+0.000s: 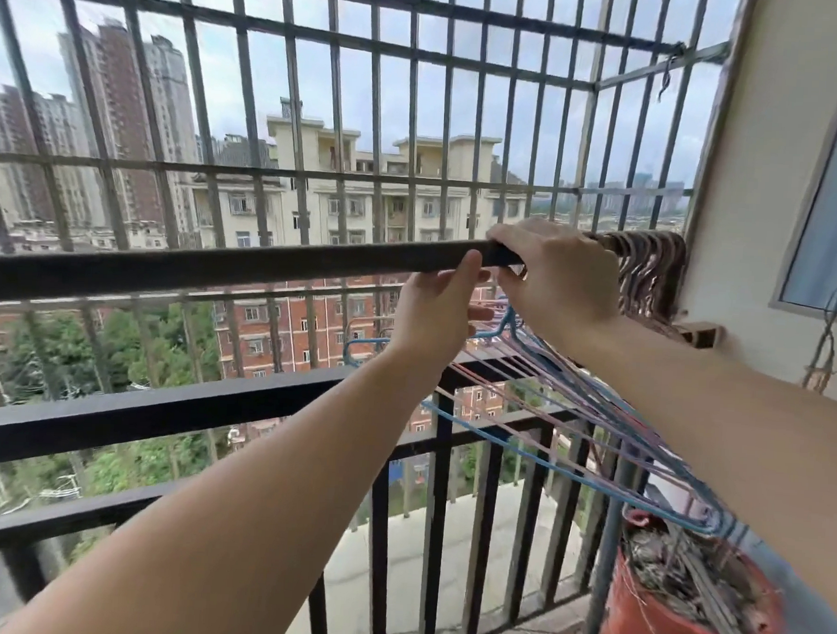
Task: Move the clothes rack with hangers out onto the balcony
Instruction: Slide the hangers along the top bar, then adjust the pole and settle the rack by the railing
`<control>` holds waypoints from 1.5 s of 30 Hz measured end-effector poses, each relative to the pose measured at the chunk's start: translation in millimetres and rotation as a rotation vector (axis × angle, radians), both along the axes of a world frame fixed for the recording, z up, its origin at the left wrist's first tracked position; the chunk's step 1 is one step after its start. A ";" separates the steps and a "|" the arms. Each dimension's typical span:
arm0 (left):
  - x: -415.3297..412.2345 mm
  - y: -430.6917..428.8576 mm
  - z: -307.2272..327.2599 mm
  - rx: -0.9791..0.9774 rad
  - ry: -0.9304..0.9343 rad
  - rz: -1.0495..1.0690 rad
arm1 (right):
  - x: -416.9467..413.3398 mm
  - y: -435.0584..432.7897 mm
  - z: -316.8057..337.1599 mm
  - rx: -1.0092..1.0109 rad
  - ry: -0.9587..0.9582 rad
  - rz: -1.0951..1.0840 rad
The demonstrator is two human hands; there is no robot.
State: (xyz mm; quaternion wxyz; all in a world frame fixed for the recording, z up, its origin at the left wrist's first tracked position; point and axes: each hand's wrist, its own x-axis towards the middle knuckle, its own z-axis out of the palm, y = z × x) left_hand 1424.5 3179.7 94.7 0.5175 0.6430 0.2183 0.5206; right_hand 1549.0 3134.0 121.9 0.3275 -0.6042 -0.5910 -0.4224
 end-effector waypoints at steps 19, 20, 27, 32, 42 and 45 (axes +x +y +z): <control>-57.3 -60.3 -12.9 -0.043 0.130 0.163 | -65.3 -61.1 -42.0 -0.212 0.272 0.194; -69.6 -62.6 -17.5 -0.030 0.151 0.171 | -76.7 -64.7 -44.9 -0.237 0.294 0.239; -219.7 -73.0 -75.3 -0.020 0.259 0.340 | -200.3 -64.9 -82.6 -0.438 0.535 0.485; -352.9 -84.9 -116.8 -0.064 0.322 0.589 | -322.2 -54.4 -113.5 -0.576 0.526 0.636; -517.1 -123.8 -122.8 -0.117 0.376 0.903 | -490.5 -36.5 -130.0 -0.687 0.509 0.963; -552.4 -140.1 -128.8 -0.166 0.420 1.025 | -521.5 -28.7 -139.9 -0.740 0.498 1.038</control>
